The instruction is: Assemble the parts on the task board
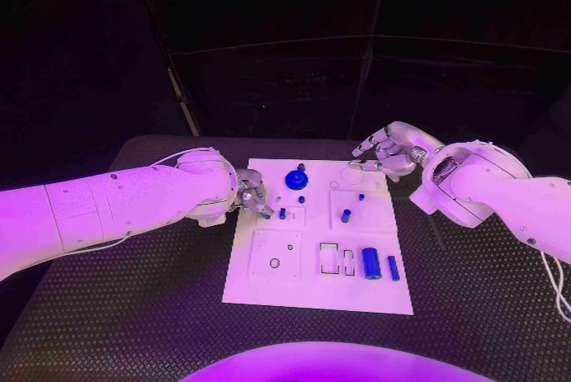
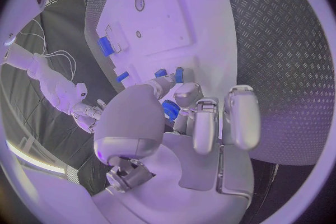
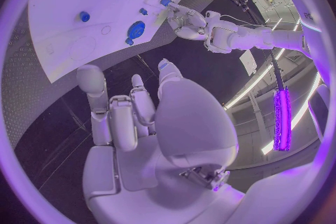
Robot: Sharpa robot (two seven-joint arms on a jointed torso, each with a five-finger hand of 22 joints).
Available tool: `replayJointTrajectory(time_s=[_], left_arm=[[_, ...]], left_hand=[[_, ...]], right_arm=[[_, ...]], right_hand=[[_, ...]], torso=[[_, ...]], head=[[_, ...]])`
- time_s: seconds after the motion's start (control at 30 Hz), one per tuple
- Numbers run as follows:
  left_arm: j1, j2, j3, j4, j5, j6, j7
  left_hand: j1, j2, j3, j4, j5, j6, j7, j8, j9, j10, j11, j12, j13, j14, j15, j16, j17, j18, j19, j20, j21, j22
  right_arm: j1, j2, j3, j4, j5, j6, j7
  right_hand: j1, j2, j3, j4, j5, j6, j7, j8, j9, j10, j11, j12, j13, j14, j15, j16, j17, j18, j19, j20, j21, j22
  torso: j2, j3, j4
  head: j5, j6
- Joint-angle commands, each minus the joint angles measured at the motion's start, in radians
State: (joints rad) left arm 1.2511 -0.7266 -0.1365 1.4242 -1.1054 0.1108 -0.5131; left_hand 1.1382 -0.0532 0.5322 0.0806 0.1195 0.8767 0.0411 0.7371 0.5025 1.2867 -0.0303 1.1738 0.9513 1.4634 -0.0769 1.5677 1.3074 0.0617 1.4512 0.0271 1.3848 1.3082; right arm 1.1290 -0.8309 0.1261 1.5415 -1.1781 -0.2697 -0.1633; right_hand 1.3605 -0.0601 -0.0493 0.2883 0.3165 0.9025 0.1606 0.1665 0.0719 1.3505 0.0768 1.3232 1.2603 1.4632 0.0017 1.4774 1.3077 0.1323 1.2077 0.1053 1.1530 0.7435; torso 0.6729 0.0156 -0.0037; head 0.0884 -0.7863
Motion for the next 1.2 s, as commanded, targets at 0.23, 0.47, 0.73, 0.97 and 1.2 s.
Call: replayJointTrajectory(time_s=[0.23, 0.47, 0.73, 0.97, 1.2], left_arm=[[-0.004, 0.016, -0.004, -0.012, -0.003, 0.049, -0.006], [-0.004, 0.025, -0.004, -0.024, -0.003, 0.047, -0.006], [-0.004, 0.032, -0.004, -0.032, -0.003, 0.051, -0.006], [-0.004, 0.037, -0.004, -0.041, -0.003, 0.055, -0.006], [-0.004, 0.040, -0.004, -0.049, -0.003, 0.060, -0.007]], left_hand=[[-0.019, -0.004, 0.047, -0.064, -0.002, 0.011, -0.005, 0.013, 0.005, 0.010, -0.002, 0.010, 0.006, 0.107, -0.011, 0.003, 0.263, -0.004, 0.009, -0.002, 0.007, 0.009], [-0.035, 0.001, 0.023, -0.050, -0.003, 0.016, -0.008, 0.022, 0.011, 0.013, -0.006, 0.012, 0.008, 0.107, -0.014, 0.003, 0.263, -0.004, 0.011, -0.005, 0.008, 0.011], [-0.087, -0.009, -0.063, -0.007, -0.005, 0.022, -0.012, 0.033, 0.019, 0.016, -0.008, 0.018, 0.012, 0.107, -0.017, 0.003, 0.263, -0.006, 0.014, -0.009, 0.011, 0.018], [-0.133, -0.018, -0.164, 0.038, -0.005, 0.028, -0.012, 0.035, 0.021, 0.016, -0.008, 0.022, 0.015, 0.107, -0.018, 0.003, 0.263, -0.007, 0.016, -0.010, 0.013, 0.023], [-0.129, -0.008, -0.224, 0.056, -0.004, 0.029, -0.013, 0.034, 0.021, 0.016, -0.009, 0.024, 0.016, 0.107, -0.019, 0.003, 0.263, -0.007, 0.017, -0.011, 0.014, 0.026]], right_arm=[[0.002, -0.001, 0.000, 0.005, 0.001, 0.001, 0.010], [0.002, -0.002, 0.000, 0.007, 0.001, 0.000, 0.011], [0.002, -0.002, 0.000, 0.008, 0.001, -0.002, 0.013], [0.002, -0.002, 0.000, 0.010, 0.001, -0.003, 0.014], [0.002, -0.003, 0.000, 0.012, 0.001, -0.004, 0.014]], right_hand=[[0.001, 0.011, -0.007, -0.001, 0.004, -0.008, -0.001, 0.005, -0.001, -0.002, -0.004, -0.005, -0.001, 0.065, -0.007, -0.007, 0.071, 0.012, -0.002, -0.005, -0.007, -0.001], [0.001, 0.011, -0.007, -0.001, 0.004, -0.008, -0.001, 0.005, -0.001, -0.002, -0.004, -0.005, -0.001, 0.065, -0.007, -0.007, 0.071, 0.012, -0.002, -0.005, -0.007, -0.001], [0.001, 0.011, -0.007, -0.001, 0.004, -0.008, -0.001, 0.005, -0.001, -0.002, -0.004, -0.005, -0.001, 0.065, -0.007, -0.007, 0.071, 0.012, -0.002, -0.005, -0.007, -0.001], [0.002, 0.013, -0.011, -0.001, 0.005, -0.006, -0.002, 0.007, -0.001, -0.003, -0.005, -0.005, -0.001, 0.065, -0.007, -0.007, 0.070, 0.012, -0.002, -0.005, -0.007, -0.002], [0.001, 0.013, -0.011, -0.001, 0.005, -0.006, -0.002, 0.008, -0.001, -0.003, -0.005, -0.005, -0.001, 0.065, -0.007, -0.007, 0.070, 0.013, -0.002, -0.005, -0.008, -0.003]], torso=[[0.000, 0.0002, -0.0009], [0.000, -0.0002, -0.0004], [0.000, 0.0001, -0.0003], [0.000, 0.0005, -0.0009], [-0.001, 0.0000, -0.0001]], head=[[0.000, -0.001], [-0.001, -0.001], [0.000, -0.004], [0.000, -0.005], [-0.001, -0.006]])
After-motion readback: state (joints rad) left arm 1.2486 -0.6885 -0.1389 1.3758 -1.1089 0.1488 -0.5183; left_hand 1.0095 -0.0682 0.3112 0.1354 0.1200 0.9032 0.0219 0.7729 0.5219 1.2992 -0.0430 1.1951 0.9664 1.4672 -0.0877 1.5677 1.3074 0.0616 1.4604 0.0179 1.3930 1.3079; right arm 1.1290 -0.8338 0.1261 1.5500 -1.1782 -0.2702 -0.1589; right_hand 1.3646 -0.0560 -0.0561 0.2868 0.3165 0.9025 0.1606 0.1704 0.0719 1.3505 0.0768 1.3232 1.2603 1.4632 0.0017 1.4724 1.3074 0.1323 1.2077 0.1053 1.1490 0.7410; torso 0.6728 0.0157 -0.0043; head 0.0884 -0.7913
